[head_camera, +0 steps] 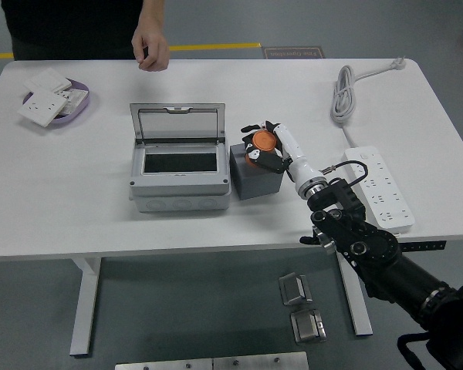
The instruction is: Pick up the cylinder from the cube,place it in the box,flap close box
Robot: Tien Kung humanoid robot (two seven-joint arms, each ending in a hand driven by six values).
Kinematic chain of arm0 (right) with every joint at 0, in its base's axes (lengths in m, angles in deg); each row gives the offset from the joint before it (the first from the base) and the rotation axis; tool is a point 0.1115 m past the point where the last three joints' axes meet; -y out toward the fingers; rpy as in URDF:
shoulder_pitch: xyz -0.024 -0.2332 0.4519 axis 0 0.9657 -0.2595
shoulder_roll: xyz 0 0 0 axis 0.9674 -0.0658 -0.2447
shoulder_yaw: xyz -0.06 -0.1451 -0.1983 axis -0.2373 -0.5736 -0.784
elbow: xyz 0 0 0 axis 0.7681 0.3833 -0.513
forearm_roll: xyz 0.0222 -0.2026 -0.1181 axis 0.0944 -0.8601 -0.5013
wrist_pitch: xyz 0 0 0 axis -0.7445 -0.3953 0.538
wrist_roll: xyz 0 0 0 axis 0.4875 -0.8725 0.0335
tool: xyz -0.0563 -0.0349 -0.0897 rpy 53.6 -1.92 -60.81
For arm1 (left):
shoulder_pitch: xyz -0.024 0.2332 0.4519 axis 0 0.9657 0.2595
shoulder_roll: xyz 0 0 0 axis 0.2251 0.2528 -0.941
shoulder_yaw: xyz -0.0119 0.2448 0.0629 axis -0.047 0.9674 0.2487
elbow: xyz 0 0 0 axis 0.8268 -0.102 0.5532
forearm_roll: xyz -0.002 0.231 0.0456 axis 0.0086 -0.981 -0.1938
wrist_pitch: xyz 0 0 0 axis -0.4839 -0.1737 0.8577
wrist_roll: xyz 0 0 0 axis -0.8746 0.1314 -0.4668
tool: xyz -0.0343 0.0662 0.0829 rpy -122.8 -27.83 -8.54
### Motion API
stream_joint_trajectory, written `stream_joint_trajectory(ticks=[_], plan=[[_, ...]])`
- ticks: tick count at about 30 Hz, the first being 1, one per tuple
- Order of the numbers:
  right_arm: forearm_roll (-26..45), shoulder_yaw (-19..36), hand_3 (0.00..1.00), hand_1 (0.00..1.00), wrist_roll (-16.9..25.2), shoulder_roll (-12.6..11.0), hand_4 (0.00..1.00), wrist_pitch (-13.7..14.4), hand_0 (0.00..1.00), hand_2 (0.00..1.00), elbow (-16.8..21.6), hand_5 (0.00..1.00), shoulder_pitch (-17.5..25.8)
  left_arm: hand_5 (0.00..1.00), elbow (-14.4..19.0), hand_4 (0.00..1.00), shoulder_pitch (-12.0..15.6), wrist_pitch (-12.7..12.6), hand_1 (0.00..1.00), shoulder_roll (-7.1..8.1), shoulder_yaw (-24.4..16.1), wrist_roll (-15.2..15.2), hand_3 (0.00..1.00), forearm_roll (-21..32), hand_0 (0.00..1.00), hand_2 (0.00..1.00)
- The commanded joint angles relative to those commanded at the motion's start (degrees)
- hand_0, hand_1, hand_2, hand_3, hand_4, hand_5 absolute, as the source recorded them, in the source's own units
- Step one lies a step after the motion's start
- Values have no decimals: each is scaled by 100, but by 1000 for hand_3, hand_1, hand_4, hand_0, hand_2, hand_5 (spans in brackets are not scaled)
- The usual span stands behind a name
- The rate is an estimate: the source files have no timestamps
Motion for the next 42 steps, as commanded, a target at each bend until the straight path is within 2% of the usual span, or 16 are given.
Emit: stream_joint_trajectory(ticks=[1,2,7,8,13,14,19,20,25,26,31,32,36,37,38,42], plan=[[3,-2,590,628,-1,0,78,2,719,568,1,2,-2,206,0,591,-1,-1,577,1,-7,5,569,-1,566,546],[5,-4,593,634,-3,0,121,3,741,574,3,2,-4,209,0,592,-2,-2,578,2,-11,10,568,0,565,546],[24,-14,593,634,-16,0,121,30,741,574,17,2,-9,209,0,592,-7,-5,578,2,-46,39,568,0,565,546],[27,-15,595,638,-18,0,151,36,739,573,20,2,-9,217,0,596,-7,-6,581,1,-53,44,568,-2,564,547],[4,-13,595,638,-39,0,151,103,739,573,79,2,-19,217,0,596,-11,-11,581,-2,-74,57,568,-3,564,547],[-8,-9,574,624,-45,0,100,120,704,563,104,2,-25,228,0,598,-11,-12,584,-3,-73,58,570,-1,563,548],[-143,48,574,624,-126,0,100,204,704,563,309,2,-66,228,0,598,-5,-15,584,-9,-89,52,570,-11,563,548],[-200,63,545,609,-165,0,14,237,667,550,388,2,-76,236,0,601,-1,-16,587,-11,-98,48,572,-18,563,549],[-543,91,545,609,-371,0,14,340,667,550,830,2,-106,236,0,601,23,-27,587,-18,-166,11,572,-67,563,549],[-663,79,529,594,-438,0,39,356,615,548,961,2,-117,250,0,601,28,-31,591,-19,-184,1,571,-80,564,550],[-1223,-68,529,594,-821,0,39,384,615,548,1524,2,-196,250,0,601,46,-54,591,-20,-297,-87,571,-174,564,550],[-1365,-117,520,560,-924,0,102,376,518,541,1659,2,-222,262,0,602,50,-58,594,-19,-318,-110,574,-191,563,551],[-1822,-446,520,560,-1316,0,102,316,518,541,2055,2,-401,262,0,602,63,-80,594,-8,-385,-199,574,-244,563,551],[-1926,-538,520,560,-1399,0,102,300,518,541,2118,2,-457,262,0,602,66,-86,594,-5,-404,-220,574,-257,563,551],[-2011,-639,520,539,-1478,0,86,284,445,529,2157,2,-520,264,0,607,68,-92,594,-1,-422,-240,574,-271,563,552],[-2329,-1077,520,539,-1767,0,86,199,445,529,2189,2,-793,264,0,607,65,-106,594,15,-472,-301,574,-311,563,552]])
